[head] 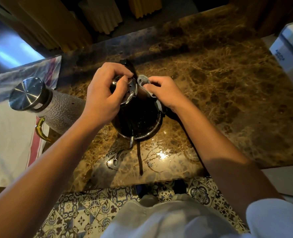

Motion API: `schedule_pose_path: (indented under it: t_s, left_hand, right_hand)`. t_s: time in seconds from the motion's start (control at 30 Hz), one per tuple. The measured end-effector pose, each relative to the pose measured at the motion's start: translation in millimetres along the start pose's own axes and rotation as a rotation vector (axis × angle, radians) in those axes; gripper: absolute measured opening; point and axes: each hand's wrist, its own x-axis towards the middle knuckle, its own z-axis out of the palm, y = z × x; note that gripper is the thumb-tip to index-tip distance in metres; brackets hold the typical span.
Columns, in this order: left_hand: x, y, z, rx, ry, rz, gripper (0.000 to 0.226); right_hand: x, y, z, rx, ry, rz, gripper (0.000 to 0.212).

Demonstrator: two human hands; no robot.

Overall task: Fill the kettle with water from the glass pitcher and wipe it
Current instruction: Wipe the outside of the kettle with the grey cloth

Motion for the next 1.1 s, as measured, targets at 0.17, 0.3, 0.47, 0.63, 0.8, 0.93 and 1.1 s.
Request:
schedule_pose_path:
  t_s: [0.17, 0.3, 0.47, 0.63, 0.8, 0.93, 1.1]
  left_hand:
    - [0, 2, -1, -0.006, -0.013, -0.007, 0.022]
    - [0, 2, -1, -0.024, -0.017, -0.033, 0.025]
    - [-1, 2, 0, -0.092, -0.018, -0.088, 0.028]
    - [-3, 2, 1, -0.085, -0.003, -0.115, 0.028]
    - [-3, 1, 1, -0.076, 0.000, -0.112, 0.027]
    - [1, 3, 7, -0.054, 0.050, -0.128, 0.028]
    - [7, 11, 20, -0.020, 0.175, -0.224, 0.030]
  right_hand:
    - [5, 7, -12, -0.019, -0.051, 0.128, 0.015]
    - [-3, 4, 8, 0.391, 0.137, 0.229, 0.052]
    - [-43, 27, 32, 0.207, 0.346, 0.084, 0.018]
    - [-76, 37, 25, 0.080, 0.427, 0.037, 0.021]
    - [-86, 25, 20, 0.122, 0.379, 0.001, 0.028]
    - [-72, -4, 19, 0.314, 0.390, -0.122, 0.035]
    - [-66, 16, 29, 0.179, 0.509, -0.072, 0.017]
